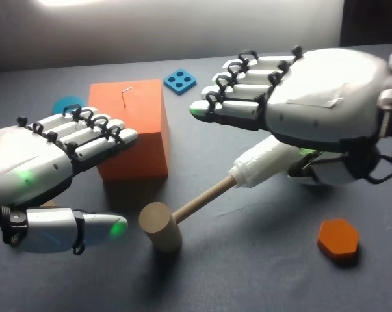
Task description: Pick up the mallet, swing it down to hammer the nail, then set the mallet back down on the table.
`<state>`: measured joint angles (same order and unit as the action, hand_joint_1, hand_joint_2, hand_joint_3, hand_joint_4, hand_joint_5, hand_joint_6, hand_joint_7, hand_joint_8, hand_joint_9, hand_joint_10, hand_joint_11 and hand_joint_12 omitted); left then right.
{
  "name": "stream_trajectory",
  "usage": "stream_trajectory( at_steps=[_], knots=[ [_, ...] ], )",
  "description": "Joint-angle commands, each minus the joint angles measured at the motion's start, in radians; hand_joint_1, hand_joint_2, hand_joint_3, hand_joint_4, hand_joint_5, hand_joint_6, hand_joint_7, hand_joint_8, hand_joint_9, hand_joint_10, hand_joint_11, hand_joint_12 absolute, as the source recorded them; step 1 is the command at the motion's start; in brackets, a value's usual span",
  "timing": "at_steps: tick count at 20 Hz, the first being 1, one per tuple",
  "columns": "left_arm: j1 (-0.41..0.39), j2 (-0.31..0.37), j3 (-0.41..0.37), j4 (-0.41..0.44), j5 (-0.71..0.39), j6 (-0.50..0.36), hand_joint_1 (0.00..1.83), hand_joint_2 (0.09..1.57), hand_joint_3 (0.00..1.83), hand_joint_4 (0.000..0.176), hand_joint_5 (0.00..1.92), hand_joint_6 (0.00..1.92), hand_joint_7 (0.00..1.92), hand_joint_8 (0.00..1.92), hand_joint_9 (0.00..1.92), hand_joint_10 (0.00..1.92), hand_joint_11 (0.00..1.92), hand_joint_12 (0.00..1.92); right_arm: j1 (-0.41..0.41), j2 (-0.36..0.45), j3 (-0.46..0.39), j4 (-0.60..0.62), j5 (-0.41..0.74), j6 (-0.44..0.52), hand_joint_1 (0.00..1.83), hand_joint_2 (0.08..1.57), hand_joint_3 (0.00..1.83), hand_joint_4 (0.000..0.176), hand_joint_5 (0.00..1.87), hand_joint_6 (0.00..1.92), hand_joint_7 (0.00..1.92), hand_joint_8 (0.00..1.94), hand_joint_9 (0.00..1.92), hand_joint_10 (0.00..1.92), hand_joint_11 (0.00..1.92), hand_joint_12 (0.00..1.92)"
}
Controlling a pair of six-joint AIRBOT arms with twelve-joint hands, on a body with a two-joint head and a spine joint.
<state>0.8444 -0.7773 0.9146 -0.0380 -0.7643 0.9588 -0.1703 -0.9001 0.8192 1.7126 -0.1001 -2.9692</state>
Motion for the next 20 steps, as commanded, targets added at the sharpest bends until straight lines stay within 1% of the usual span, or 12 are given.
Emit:
stream_trajectory(
  at_steps=[1, 3, 5, 7, 9, 10, 13, 14, 15, 18, 19, 20],
  knots=[
    [-0.007, 0.0, 0.007, -0.009, -0.128, -0.004, 0.0, 1.2, 0.01, 0.0, 0.0, 0.0, 0.0, 0.0, 0.0, 0.0, 0.0, 0.0, 0.016, 0.015, 0.008, -0.059, -0.117, 0.073, 1.28, 1.03, 0.0, 0.0, 0.0, 0.0, 0.0, 0.0, 0.0, 0.0, 0.0, 0.0],
    [-0.007, -0.002, 0.017, -0.011, -0.124, -0.001, 0.0, 1.2, 0.01, 0.0, 0.0, 0.0, 0.0, 0.0, 0.0, 0.0, 0.0, 0.0, 0.015, 0.025, 0.024, -0.192, -0.178, 0.233, 1.29, 1.02, 0.0, 0.0, 0.0, 0.0, 0.0, 0.0, 0.0, 0.0, 0.0, 0.0],
    [-0.006, -0.001, 0.023, -0.034, -0.121, 0.017, 0.0, 1.2, 0.01, 0.0, 0.0, 0.0, 0.0, 0.0, 0.0, 0.0, 0.0, 0.0, 0.006, 0.024, 0.031, -0.372, -0.131, 0.422, 1.31, 1.01, 0.0, 0.0, 0.0, 0.0, 0.0, 0.0, 0.0, 0.0, 0.0, 0.0],
    [-0.004, -0.001, 0.028, -0.058, -0.121, 0.031, 0.0, 1.2, 0.01, 0.0, 0.0, 0.0, 0.0, 0.0, 0.0, 0.0, 0.0, 0.0, -0.002, 0.022, 0.03, -0.466, -0.062, 0.555, 1.3, 1.01, 0.0, 0.0, 0.0, 0.0, 0.0, 0.0, 0.0, 0.0, 0.0, 0.0],
    [-0.003, -0.001, 0.032, -0.075, -0.121, 0.042, 0.0, 1.21, 0.01, 0.0, 0.0, 0.0, 0.0, 0.0, 0.0, 0.0, 0.0, 0.0, -0.002, 0.022, 0.024, -0.564, -0.045, 0.69, 1.31, 1.0, 0.0, 0.0, 0.0, 0.0, 0.0, 0.0, 0.0, 0.0, 0.0, 0.0],
    [-0.003, -0.002, 0.035, -0.08, -0.121, 0.046, 0.0, 1.21, 0.01, 0.0, 0.0, 0.0, 0.0, 0.0, 0.0, 0.0, 0.0, 0.0, 0.004, 0.023, 0.021, -0.69, -0.065, 0.831, 1.31, 0.99, 0.0, 0.0, 0.0, 0.0, 0.0, 0.0, 0.0, 0.0, 0.0, 0.0],
    [0.003, -0.002, 0.04, -0.089, -0.121, 0.048, 0.0, 1.21, 0.01, 0.0, 0.0, 0.0, 0.0, 0.0, 0.0, 0.0, 0.0, 0.0, 0.017, 0.022, 0.023, -0.942, -0.11, 1.13, 1.27, 0.99, 0.0, 0.0, 0.0, 0.0, 0.0, 0.0, 0.0, 0.0, 0.0, 0.0],
    [0.007, -0.002, 0.041, -0.093, -0.121, 0.048, 0.0, 1.21, 0.01, 0.0, 0.0, 0.0, 0.0, 0.0, 0.0, 0.0, 0.0, 0.0, 0.026, 0.02, 0.023, -1.086, -0.123, 1.295, 1.27, 0.98, 0.0, 0.0, 0.0, 0.0, 0.0, 0.0, 0.0, 0.0, 0.0, 0.0],
    [0.009, -0.003, 0.042, -0.093, -0.121, 0.048, 0.0, 1.21, 0.01, 0.0, 0.0, 0.0, 0.0, 0.0, 0.0, 0.0, 0.0, 0.0, 0.035, 0.019, 0.021, -1.168, -0.118, 1.377, 1.23, 0.98, 0.0, 0.0, 0.0, 0.0, 0.0, 0.0, 0.0, 0.0, 0.0, 0.0],
    [0.014, -0.008, 0.046, -0.093, -0.121, 0.048, 0.0, 1.2, 0.0, 0.0, 0.0, 0.0, 0.0, 0.0, 0.0, 0.0, 0.0, 0.0, 0.049, 0.021, 0.003, -1.171, -0.092, 1.387, 1.18, 0.96, 0.0, 0.0, 0.0, 0.0, 0.0, 0.0, 0.0, 0.0, 0.0, 0.0],
    [0.016, -0.01, 0.048, -0.093, -0.121, 0.048, 0.0, 1.2, 0.0, 0.0, 0.0, 0.0, 0.0, 0.0, 0.0, 0.0, 0.0, 0.0, 0.056, 0.02, 0.003, -1.175, -0.11, 1.415, 1.19, 0.97, 0.0, 0.0, 0.0, 0.0, 0.0, 0.0, 0.0, 0.0, 0.0, 0.0],
    [0.016, -0.012, 0.05, -0.093, -0.121, 0.048, 0.0, 1.2, 0.0, 0.0, 0.0, 0.0, 0.0, 0.0, 0.0, 0.0, 0.0, 0.0, 0.064, 0.017, 0.006, -1.241, -0.131, 1.494, 1.19, 0.97, 0.0, 0.0, 0.0, 0.0, 0.0, 0.0, 0.0, 0.0, 0.0, 0.0]
  ],
)
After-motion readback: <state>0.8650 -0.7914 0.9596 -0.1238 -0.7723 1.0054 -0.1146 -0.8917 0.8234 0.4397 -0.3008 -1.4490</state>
